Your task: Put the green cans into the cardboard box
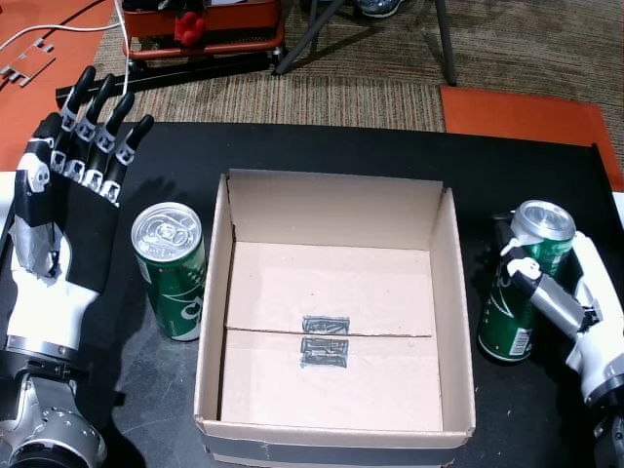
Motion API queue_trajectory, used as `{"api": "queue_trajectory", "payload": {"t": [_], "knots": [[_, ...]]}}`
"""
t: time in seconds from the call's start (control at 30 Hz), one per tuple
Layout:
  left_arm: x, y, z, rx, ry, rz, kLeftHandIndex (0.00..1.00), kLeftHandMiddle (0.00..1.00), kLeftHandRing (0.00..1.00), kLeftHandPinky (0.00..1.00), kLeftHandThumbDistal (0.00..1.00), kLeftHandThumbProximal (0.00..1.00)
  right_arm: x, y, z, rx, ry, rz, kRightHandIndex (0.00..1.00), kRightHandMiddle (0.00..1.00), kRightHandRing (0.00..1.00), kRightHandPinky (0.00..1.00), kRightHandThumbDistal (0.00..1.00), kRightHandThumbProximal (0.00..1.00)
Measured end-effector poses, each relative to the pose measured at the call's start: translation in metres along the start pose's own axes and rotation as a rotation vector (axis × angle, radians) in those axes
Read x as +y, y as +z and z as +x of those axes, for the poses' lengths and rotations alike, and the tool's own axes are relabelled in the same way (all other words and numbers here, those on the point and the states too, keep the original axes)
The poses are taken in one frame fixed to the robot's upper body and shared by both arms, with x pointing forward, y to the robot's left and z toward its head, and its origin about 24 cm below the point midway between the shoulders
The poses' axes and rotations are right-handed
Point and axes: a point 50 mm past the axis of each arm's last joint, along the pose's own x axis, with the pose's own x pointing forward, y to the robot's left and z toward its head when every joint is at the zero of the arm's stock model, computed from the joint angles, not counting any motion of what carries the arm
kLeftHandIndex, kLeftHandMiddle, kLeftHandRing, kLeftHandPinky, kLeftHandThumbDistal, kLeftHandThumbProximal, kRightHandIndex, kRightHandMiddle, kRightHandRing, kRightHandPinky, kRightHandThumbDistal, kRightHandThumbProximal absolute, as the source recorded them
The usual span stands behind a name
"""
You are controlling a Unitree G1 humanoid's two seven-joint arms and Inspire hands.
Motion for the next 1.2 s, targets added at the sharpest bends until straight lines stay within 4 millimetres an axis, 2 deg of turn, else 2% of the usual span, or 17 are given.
{"api": "queue_trajectory", "payload": {"t": [0.2,0.37,0.47,0.57,0.67,0.73,1.07,1.2], "knots": [[0.000,0.000,0.001,0.001,0.001,0.000,0.93,0.97,0.99,0.98,0.41,1.00,-0.001,0.014,0.003,-0.111,-0.018,-0.049,0.51,0.41,0.40,0.51,0.00,0.24],[-0.001,0.000,0.001,0.005,0.001,0.001,0.93,0.98,1.00,0.98,0.38,1.00,0.001,0.050,0.014,-0.327,0.004,-0.158,0.50,0.42,0.42,0.51,0.00,0.08],[-0.001,-0.001,0.002,0.006,0.003,0.001,0.93,0.98,1.00,0.98,0.38,1.00,0.002,0.075,0.019,-0.474,0.022,-0.238,0.49,0.43,0.43,0.51,0.00,0.03],[-0.002,-0.002,0.002,0.014,0.015,0.004,0.93,0.99,1.00,0.98,0.40,1.00,0.005,0.097,0.021,-0.598,0.047,-0.327,0.43,0.40,0.43,0.49,0.00,0.04],[-0.003,-0.004,0.003,0.018,0.018,0.005,0.94,0.99,1.00,0.98,0.39,1.00,0.008,0.109,0.020,-0.671,0.061,-0.388,0.39,0.37,0.42,0.48,0.00,0.03],[-0.003,-0.004,0.003,0.017,0.018,0.004,0.93,0.99,1.00,0.98,0.40,1.00,0.010,0.115,0.020,-0.711,0.063,-0.415,0.38,0.36,0.41,0.48,0.00,0.00],[-0.004,-0.004,0.003,0.019,0.017,0.002,0.93,1.00,1.00,0.98,0.38,1.00,0.033,0.144,0.030,-0.851,0.140,-0.519,0.34,0.33,0.40,0.46,0.00,0.00],[-0.005,-0.005,0.003,0.019,0.015,0.000,0.93,1.00,1.00,0.98,0.38,1.00,0.048,0.153,0.036,-0.890,0.207,-0.549,0.24,0.27,0.38,0.44,0.00,0.00]]}}
